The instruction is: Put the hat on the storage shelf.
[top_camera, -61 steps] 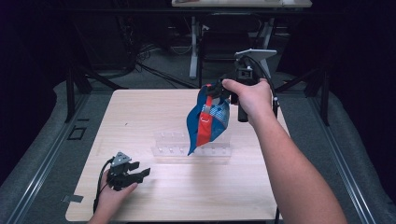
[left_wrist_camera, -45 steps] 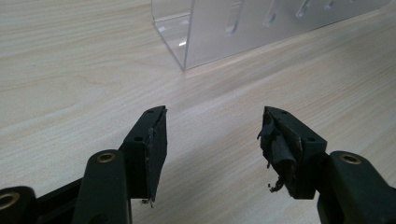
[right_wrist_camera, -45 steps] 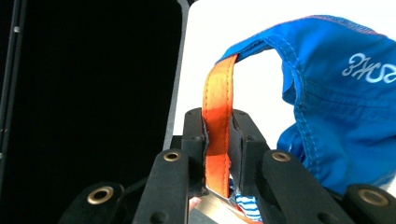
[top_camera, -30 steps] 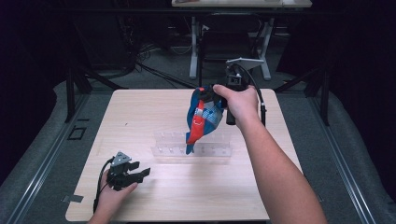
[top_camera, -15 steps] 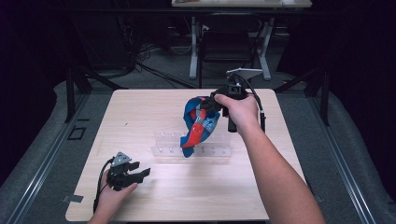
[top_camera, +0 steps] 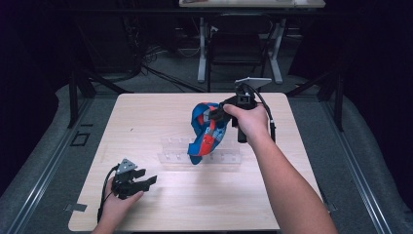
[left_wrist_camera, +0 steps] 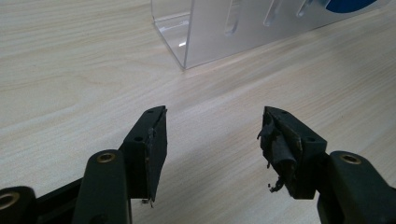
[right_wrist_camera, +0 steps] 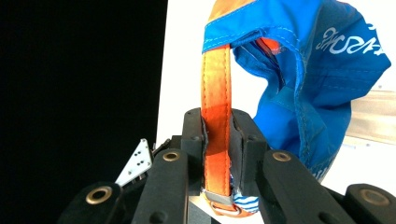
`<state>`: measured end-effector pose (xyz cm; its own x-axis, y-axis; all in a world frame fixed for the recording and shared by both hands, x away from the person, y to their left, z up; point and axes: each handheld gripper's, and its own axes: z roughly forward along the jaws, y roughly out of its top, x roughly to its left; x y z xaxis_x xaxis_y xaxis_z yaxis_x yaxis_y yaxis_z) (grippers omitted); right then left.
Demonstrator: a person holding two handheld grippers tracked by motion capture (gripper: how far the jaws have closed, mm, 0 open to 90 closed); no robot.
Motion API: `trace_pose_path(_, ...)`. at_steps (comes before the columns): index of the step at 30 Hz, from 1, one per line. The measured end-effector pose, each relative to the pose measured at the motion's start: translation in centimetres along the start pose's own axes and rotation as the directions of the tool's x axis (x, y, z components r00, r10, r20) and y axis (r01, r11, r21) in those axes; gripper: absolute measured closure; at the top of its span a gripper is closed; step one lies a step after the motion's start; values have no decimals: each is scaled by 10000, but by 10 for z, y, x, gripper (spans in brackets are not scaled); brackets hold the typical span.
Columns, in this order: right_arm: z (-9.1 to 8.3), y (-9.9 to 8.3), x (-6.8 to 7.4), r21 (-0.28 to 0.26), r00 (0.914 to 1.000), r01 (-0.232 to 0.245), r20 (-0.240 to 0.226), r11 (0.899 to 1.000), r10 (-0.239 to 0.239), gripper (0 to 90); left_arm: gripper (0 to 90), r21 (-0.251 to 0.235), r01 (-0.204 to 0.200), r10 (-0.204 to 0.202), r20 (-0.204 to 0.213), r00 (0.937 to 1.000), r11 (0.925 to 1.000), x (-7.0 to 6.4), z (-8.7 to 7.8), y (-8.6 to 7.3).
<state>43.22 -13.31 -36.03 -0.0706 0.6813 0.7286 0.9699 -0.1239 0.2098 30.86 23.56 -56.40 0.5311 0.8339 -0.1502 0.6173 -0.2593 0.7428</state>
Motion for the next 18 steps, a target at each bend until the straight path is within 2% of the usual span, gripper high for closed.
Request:
trace_pose_path(8, -1, -1, 1, -43, 10000, 74, -63, 10000, -74, 706, 415, 61, -9, 9, -12, 10000, 10000, 0, 0, 0)
trace_pose_path(10, -3, -1, 0, -57, 9999, 73, -122, 10000, -74, 695, 415, -75, 21, -21, -22, 10000, 10000, 0, 0, 0)
trace_pose_path(13, -6, -2, -1, -101, 9999, 103, -37, 9999, -103, 689, 415, 82, -47, 47, -17, 10000, 10000, 0, 0, 0)
trace_pose_path(18, -12, -3, -7, -98, 9999, 103, 66, 9999, -102, 674, 415, 12, -1, 1, -6, 10000, 10000, 0, 0, 0)
